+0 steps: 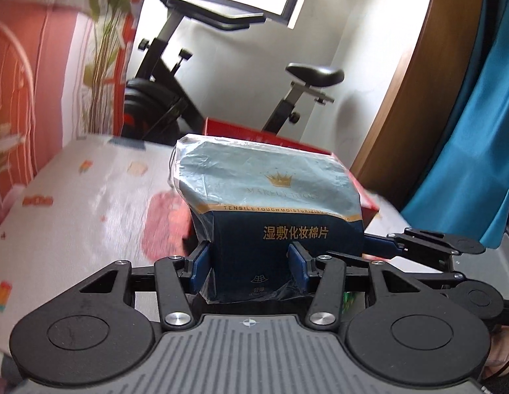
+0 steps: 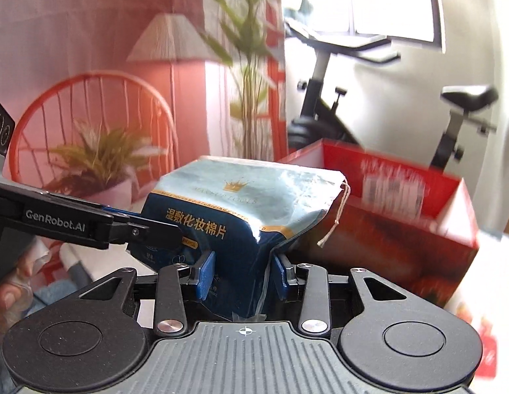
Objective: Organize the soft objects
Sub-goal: 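Carry the blue bag over the red box and lower it inside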
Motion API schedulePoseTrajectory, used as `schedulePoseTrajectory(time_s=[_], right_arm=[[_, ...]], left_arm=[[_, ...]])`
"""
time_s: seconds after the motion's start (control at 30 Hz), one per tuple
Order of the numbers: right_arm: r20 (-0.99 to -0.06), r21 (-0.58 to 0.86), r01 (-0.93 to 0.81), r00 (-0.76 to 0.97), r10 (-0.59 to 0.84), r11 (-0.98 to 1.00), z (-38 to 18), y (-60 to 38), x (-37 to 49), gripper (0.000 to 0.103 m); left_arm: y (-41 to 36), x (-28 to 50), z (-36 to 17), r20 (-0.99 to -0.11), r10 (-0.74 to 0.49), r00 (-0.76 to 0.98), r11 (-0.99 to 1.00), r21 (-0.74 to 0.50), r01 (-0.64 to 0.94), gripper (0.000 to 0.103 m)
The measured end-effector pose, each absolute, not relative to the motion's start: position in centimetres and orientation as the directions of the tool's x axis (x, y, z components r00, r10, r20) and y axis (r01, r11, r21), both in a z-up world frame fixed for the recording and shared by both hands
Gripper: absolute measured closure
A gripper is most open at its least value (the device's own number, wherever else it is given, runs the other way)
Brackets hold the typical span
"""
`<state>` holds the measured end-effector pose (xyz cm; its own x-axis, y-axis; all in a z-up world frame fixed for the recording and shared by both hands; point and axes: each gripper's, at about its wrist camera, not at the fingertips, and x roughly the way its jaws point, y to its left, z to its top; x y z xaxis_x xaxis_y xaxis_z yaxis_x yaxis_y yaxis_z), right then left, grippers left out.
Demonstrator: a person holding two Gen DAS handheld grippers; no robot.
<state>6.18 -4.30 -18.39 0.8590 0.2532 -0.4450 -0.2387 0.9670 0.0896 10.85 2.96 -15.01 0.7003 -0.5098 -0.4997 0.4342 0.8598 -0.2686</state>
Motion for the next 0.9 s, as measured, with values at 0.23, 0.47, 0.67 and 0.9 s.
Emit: schedulePoseTrajectory(time_s=[0.23, 0.47, 0.67, 0.9], right_arm=[[-0.398, 0.102, -0.202, 0.889, 0.226, 0.974, -14.0, -7.9, 10.0, 0.068], [-0.432, 0.118, -0.144, 0.884, 0.181, 0.983, -12.8, -12.8, 16.1, 0.068], [-0.505, 0.157, -0.083, 0.85, 0.152, 0.984, -14.6, -16.7, 21.3, 0.068], [-0.657, 0.214, 0.006, 0.741, 0.139, 0.977, -18.7, -18.8, 26.8, 0.068]], left_arm=[[-0.1, 16.5, -10.9, -0.459, -0.546, 0.701, 0.838, -0.281, 0.469, 0.05], [-4.8, 23.7, -10.8, -0.507, -0.564, 0.652, 0.823, -0.274, 0.498, 0.05], [-7.8, 29.3, -13.7, -0.609, -0.555, 0.567, 0.824, -0.307, 0.477, 0.05], [-10.2, 33.9, -17.7, -0.724, -0.487, 0.488, 0.857, -0.286, 0.43, 0.054]])
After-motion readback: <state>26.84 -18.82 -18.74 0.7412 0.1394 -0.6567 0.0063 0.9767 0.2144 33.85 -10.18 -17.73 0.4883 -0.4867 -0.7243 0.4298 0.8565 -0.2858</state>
